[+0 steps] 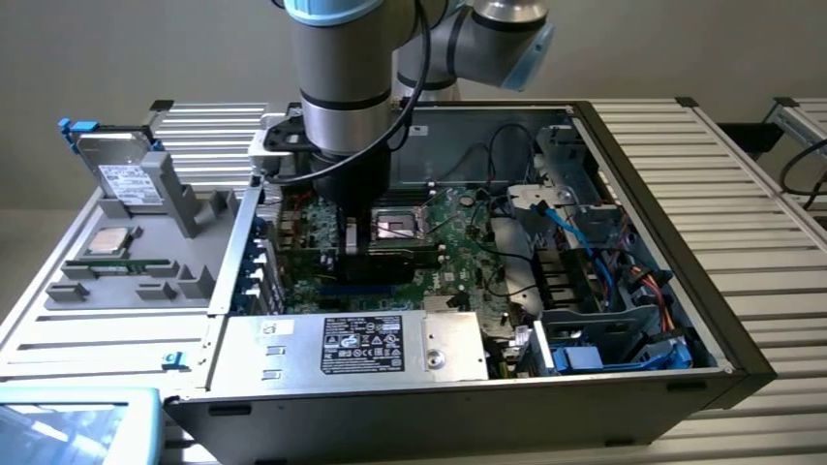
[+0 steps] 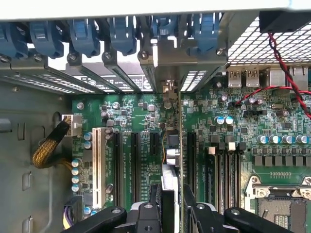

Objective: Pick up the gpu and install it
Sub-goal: 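Insert the gpu into the slot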

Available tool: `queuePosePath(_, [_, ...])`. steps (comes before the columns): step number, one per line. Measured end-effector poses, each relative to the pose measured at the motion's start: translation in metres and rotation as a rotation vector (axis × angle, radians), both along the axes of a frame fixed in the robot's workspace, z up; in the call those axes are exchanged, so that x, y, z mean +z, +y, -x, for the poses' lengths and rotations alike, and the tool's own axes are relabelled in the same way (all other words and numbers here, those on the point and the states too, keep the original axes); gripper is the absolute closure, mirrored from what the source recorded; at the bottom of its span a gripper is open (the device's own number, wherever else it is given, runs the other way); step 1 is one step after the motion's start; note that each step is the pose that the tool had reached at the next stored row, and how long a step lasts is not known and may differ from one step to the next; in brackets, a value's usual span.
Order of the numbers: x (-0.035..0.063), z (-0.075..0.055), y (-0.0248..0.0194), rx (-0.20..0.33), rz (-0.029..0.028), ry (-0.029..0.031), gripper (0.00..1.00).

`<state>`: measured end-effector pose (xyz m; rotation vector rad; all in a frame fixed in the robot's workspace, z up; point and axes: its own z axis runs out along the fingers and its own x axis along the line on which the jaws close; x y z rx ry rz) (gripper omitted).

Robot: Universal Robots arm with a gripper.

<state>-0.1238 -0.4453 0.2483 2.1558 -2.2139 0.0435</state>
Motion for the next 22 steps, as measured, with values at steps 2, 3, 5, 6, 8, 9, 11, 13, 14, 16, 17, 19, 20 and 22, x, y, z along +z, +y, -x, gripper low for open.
queuePosePath(2, [-0.0003,0.0009,0.0001,0.0,0.0,-0.0002,0.72])
queuePosePath(3, [-0.0003,0.0014,0.0002,0.0,0.0001,-0.0002,0.72])
queuePosePath(5, [-0.0003,0.0014,0.0002,0.0,0.0001,0.0,0.72])
queuePosePath(6, [-0.0004,0.0014,0.0002,0.0,0.0,0.0,0.72])
queuePosePath(8, [-0.0004,0.0015,0.0002,0.0,0.0,0.0,0.72])
queuePosePath(9, [-0.0004,0.0015,0.0002,0.0,-0.0001,-0.0001,0.72])
queuePosePath(11, [-0.0008,0.0015,0.0001,0.0,0.0,0.0,0.72])
queuePosePath(13, [-0.0028,0.0016,0.0002,0.0,-0.0001,0.0003,0.72])
queuePosePath(14, [-0.0035,0.0017,0.0002,0.0,0.0001,0.0002,0.72])
queuePosePath(16, [-0.0036,0.0017,0.0001,0.0,0.0002,0.0001,0.72])
queuePosePath(17, [-0.0036,0.0018,0.0001,0.0,0.0002,0.0001,0.72])
queuePosePath(19, [-0.0021,0.0019,-0.0005,0.0,-0.0005,-0.0003,0.72])
queuePosePath(20, [-0.0008,0.0019,-0.001,0.0,-0.0003,-0.0002,0.72])
queuePosePath(22, [-0.0006,0.0019,-0.0014,0.0,0.0,-0.0001,0.72])
